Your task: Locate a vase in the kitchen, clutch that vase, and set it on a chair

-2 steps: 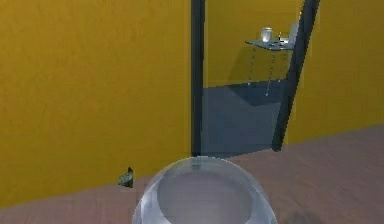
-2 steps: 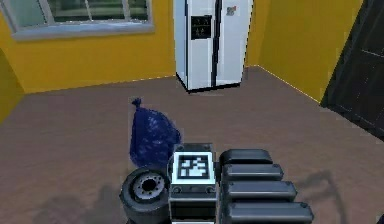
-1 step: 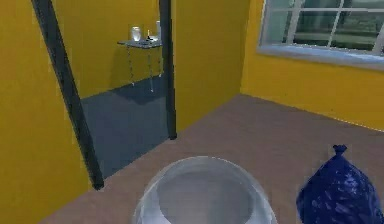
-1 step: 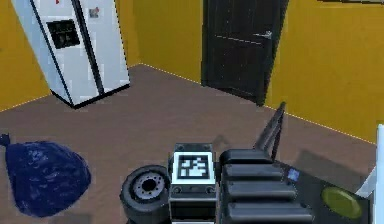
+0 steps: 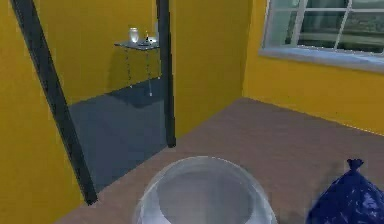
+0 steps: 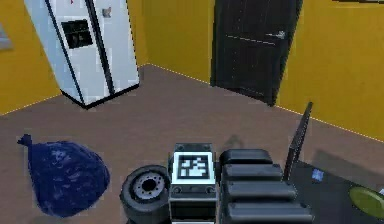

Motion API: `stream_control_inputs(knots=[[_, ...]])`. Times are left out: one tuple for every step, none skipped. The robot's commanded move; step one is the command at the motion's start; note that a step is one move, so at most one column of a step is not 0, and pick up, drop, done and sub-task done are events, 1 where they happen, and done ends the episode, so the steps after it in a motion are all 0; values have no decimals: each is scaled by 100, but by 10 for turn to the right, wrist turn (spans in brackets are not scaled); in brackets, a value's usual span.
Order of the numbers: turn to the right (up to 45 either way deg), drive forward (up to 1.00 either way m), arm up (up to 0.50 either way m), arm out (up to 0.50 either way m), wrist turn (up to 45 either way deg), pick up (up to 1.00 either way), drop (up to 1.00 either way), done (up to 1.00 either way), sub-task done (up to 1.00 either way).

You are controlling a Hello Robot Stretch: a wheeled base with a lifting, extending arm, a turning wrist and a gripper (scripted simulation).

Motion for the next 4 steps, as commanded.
stream_control_inputs(knots=[[450, 0, 0, 0, 0, 0, 0, 0, 0], [360, 0, 0, 0, 0, 0, 0, 0, 0], [0, 35, 0, 0, 0, 0, 0, 0, 0], [450, 0, 0, 0, 0, 0, 0, 0, 0]])
